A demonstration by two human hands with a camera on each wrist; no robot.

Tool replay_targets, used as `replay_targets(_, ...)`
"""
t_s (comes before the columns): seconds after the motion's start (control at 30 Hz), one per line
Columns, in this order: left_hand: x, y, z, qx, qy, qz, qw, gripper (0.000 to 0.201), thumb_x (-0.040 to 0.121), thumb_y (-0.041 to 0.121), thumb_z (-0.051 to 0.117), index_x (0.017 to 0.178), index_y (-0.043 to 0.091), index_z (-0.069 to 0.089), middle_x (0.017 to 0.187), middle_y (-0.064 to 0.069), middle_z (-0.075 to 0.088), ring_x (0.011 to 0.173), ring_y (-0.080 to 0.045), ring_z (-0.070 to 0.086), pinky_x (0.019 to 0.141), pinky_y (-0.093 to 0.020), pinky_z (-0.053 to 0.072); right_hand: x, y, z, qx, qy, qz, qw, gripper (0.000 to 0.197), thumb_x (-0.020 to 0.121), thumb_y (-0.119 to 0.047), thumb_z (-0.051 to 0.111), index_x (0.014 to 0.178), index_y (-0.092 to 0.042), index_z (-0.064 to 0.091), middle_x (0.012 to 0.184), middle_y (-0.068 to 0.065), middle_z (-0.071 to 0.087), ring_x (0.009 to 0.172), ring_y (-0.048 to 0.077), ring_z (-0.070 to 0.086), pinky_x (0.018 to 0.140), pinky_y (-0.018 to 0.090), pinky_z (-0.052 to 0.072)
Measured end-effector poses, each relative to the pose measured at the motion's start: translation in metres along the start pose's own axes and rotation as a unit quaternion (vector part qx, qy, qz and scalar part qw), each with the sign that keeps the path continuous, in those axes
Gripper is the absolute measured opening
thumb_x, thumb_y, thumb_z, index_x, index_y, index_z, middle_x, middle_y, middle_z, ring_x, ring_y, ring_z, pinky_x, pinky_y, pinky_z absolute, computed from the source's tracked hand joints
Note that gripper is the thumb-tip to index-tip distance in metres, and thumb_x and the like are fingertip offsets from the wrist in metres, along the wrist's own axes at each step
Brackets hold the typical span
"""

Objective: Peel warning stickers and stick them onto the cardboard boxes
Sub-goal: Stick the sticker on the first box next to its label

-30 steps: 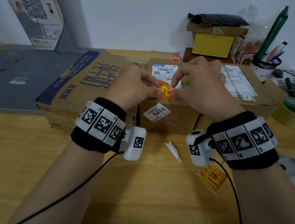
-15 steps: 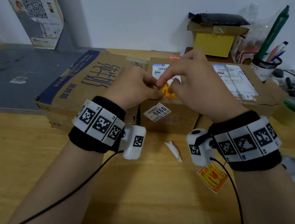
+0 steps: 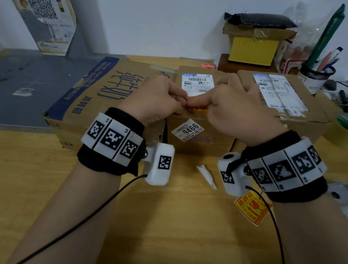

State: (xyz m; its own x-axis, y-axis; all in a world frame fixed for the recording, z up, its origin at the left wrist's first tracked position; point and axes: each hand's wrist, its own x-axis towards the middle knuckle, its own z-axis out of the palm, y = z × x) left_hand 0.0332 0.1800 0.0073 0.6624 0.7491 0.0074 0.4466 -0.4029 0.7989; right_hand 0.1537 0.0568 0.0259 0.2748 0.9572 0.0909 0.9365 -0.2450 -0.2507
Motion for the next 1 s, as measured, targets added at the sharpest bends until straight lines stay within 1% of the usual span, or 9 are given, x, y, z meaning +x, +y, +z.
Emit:
replay_targets(0.17, 0.001, 0.000, 0.000, -0.002, 0.003, -0.008, 1.000, 0.042, 0.082, -0.005, 0.069, 0.123, 0.006, 0.067, 0.084, 0.009, 0.070, 0.088, -0.007, 0.064, 0.097, -0.027, 0.050, 0.007, 0.002, 0.015, -0.062, 0.033, 0.011, 0.997, 0.053, 0.103, -0.023, 0.036, 0.143, -0.053, 0.053, 0.110, -0.007, 0.041, 0.139, 0.027, 0.028, 0.106, 0.051, 0.021)
replay_targets(0.33, 0.002, -0.002, 0.001, -0.017, 0.005, -0.013, 1.000, 0.042, 0.081, -0.006, 0.069, 0.120, 0.007, 0.068, 0.083, 0.008, 0.071, 0.088, -0.010, 0.066, 0.097, -0.031, 0.052, 0.004, 0.000, 0.006, -0.080, 0.060, -0.022, 0.995, 0.042, 0.103, -0.026, 0.045, 0.123, -0.053, 0.070, 0.109, -0.006, 0.038, 0.138, 0.018, 0.022, 0.108, 0.051, 0.021)
replay_targets(0.4, 0.002, -0.003, 0.002, -0.020, 0.007, -0.013, 1.000, 0.041, 0.081, -0.007, 0.067, 0.121, 0.006, 0.068, 0.083, 0.007, 0.071, 0.087, -0.010, 0.066, 0.093, -0.028, 0.053, -0.001, -0.003, 0.000, -0.066, 0.057, -0.028, 0.996, 0.041, 0.101, -0.023, 0.048, 0.115, -0.051, 0.075, 0.097, -0.011, 0.037, 0.122, 0.007, 0.015, 0.110, 0.049, 0.022)
replay_targets(0.47, 0.002, -0.003, 0.002, -0.025, 0.008, -0.009, 1.000, 0.042, 0.082, -0.008, 0.065, 0.122, 0.004, 0.067, 0.083, 0.006, 0.071, 0.085, -0.009, 0.066, 0.085, -0.024, 0.052, -0.005, -0.007, -0.004, -0.063, 0.056, -0.028, 0.996, 0.041, 0.101, -0.021, 0.049, 0.110, -0.050, 0.077, 0.083, -0.016, 0.030, 0.112, 0.008, 0.015, 0.111, 0.050, 0.022)
replay_targets(0.57, 0.002, -0.003, 0.002, -0.019, 0.011, -0.008, 1.000, 0.043, 0.080, -0.007, 0.066, 0.121, 0.006, 0.068, 0.085, 0.005, 0.072, 0.089, -0.011, 0.068, 0.090, -0.027, 0.053, -0.003, -0.005, 0.000, -0.077, 0.033, -0.017, 0.996, 0.045, 0.102, -0.021, 0.043, 0.114, -0.052, 0.074, 0.082, -0.020, 0.031, 0.132, 0.019, 0.022, 0.109, 0.052, 0.022)
replay_targets(0.63, 0.002, -0.003, 0.003, -0.019, 0.013, -0.007, 1.000, 0.044, 0.078, -0.006, 0.067, 0.120, 0.008, 0.069, 0.087, 0.004, 0.074, 0.095, -0.015, 0.069, 0.099, -0.036, 0.053, 0.002, -0.003, 0.007, -0.088, 0.015, -0.001, 0.996, 0.043, 0.104, -0.027, 0.037, 0.123, -0.051, 0.068, 0.093, -0.016, 0.043, 0.139, 0.025, 0.027, 0.104, 0.053, 0.021)
replay_targets(0.7, 0.002, -0.002, 0.004, -0.013, 0.016, -0.006, 1.000, 0.045, 0.078, -0.006, 0.068, 0.120, 0.009, 0.070, 0.086, 0.004, 0.073, 0.095, -0.015, 0.068, 0.100, -0.038, 0.053, 0.005, -0.002, 0.011, -0.087, 0.019, 0.014, 0.996, 0.040, 0.108, -0.033, 0.034, 0.126, -0.052, 0.064, 0.103, -0.012, 0.043, 0.141, 0.026, 0.026, 0.103, 0.053, 0.021)
replay_targets(0.9, 0.001, -0.002, 0.004, -0.013, 0.015, -0.007, 1.000, 0.042, 0.080, -0.006, 0.067, 0.120, 0.007, 0.069, 0.083, 0.005, 0.071, 0.085, -0.011, 0.066, 0.089, -0.026, 0.052, 0.000, -0.004, 0.001, -0.111, 0.016, -0.005, 0.994, 0.039, 0.106, -0.034, 0.040, 0.110, -0.053, 0.074, 0.087, -0.015, 0.040, 0.136, 0.024, 0.034, 0.105, 0.054, 0.023)
replay_targets(1.0, 0.001, -0.002, 0.004, -0.012, 0.017, -0.004, 1.000, 0.041, 0.081, -0.006, 0.065, 0.119, 0.007, 0.069, 0.083, 0.006, 0.070, 0.084, -0.009, 0.065, 0.085, -0.023, 0.051, -0.002, -0.006, 0.001, -0.119, 0.027, 0.002, 0.993, 0.034, 0.101, -0.033, 0.045, 0.111, -0.039, 0.077, 0.100, -0.017, 0.051, 0.133, 0.022, 0.036, 0.105, 0.053, 0.024)
